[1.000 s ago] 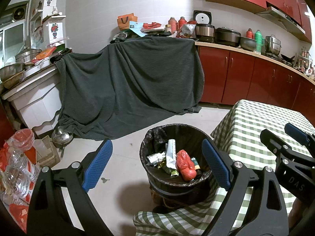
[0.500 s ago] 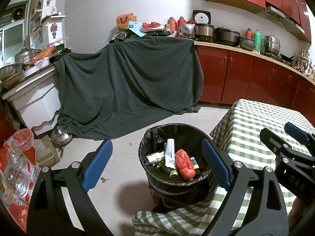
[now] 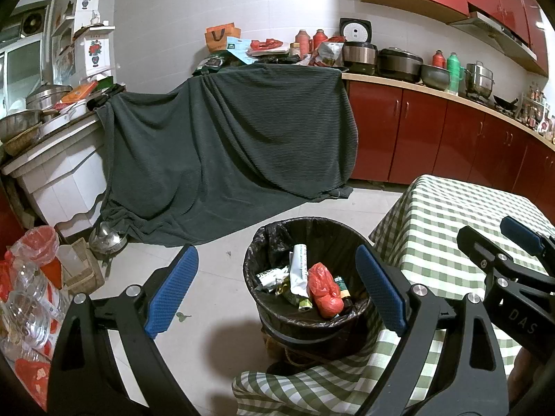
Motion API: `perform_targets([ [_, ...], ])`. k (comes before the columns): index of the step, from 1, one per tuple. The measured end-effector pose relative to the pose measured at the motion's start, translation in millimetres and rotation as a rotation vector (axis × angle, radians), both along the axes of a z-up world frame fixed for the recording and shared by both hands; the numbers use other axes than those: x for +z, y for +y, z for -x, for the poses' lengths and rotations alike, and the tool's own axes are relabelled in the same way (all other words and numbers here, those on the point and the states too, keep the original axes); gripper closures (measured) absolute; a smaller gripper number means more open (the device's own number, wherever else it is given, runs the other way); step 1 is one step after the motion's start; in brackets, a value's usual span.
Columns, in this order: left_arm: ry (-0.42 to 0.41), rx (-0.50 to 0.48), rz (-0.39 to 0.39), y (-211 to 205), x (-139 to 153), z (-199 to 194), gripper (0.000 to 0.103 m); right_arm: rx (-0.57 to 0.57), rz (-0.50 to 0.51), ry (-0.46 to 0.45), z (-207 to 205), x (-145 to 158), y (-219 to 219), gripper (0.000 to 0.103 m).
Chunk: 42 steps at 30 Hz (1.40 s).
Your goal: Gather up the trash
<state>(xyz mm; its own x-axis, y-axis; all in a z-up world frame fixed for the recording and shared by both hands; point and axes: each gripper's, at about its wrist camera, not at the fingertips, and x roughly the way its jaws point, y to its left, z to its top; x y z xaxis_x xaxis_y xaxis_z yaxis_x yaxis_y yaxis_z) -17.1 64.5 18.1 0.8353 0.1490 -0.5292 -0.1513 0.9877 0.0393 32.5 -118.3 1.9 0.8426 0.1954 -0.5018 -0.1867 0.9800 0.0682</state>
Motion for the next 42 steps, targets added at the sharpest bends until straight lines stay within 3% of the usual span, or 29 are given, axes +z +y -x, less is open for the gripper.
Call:
perform_targets([
  [28,-0.004,-0.002,0.004,-9,0,0,0.012,0.000,-0.001,0.000,0,-1,0,0.028],
  [42,0.020,-0.014,0.028,-12,-3,-4,0.006,-0.001,-0.001,0.001,0,0,-1,0.028],
])
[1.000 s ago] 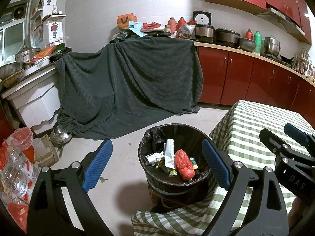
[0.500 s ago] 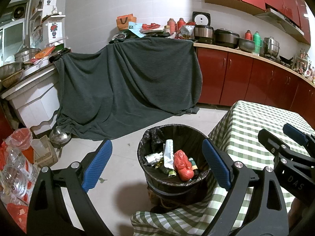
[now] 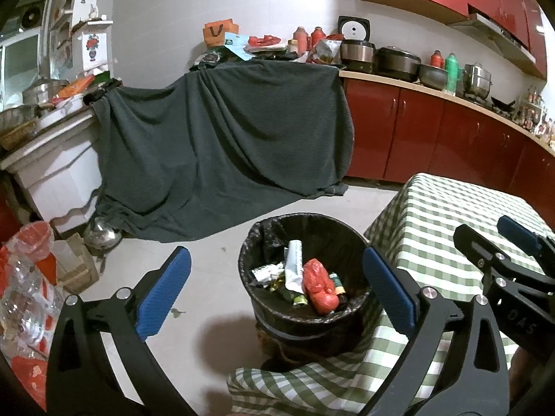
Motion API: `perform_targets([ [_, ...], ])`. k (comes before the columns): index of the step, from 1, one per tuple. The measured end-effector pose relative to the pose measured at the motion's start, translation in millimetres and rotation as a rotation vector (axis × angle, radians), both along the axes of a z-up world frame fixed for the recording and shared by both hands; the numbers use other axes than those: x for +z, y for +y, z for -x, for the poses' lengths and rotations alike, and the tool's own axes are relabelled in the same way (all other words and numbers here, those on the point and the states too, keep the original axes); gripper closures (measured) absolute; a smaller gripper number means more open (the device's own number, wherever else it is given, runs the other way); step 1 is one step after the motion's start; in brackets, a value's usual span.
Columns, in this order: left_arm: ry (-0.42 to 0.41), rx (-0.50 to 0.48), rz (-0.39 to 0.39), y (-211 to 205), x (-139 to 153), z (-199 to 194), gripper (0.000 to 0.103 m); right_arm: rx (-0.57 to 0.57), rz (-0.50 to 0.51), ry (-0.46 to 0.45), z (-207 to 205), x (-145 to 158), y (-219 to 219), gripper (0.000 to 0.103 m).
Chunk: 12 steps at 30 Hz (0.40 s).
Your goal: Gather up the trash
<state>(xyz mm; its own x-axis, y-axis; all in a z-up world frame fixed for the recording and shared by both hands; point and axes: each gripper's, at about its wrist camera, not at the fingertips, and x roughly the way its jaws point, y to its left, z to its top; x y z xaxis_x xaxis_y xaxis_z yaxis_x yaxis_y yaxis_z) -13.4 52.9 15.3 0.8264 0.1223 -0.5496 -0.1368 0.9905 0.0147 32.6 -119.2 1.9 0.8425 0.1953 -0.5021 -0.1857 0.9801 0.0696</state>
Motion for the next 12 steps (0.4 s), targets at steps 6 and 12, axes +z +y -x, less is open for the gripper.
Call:
perform_targets([
  [6,-0.007,-0.011,-0.011,-4,1,-1,0.006,-0.007,-0.003,-0.002,0,3,-3,0.028],
  [12,0.029,-0.078,0.043,-22,-4,-7,0.006,-0.060,0.001,-0.017,3,7,-22,0.026],
])
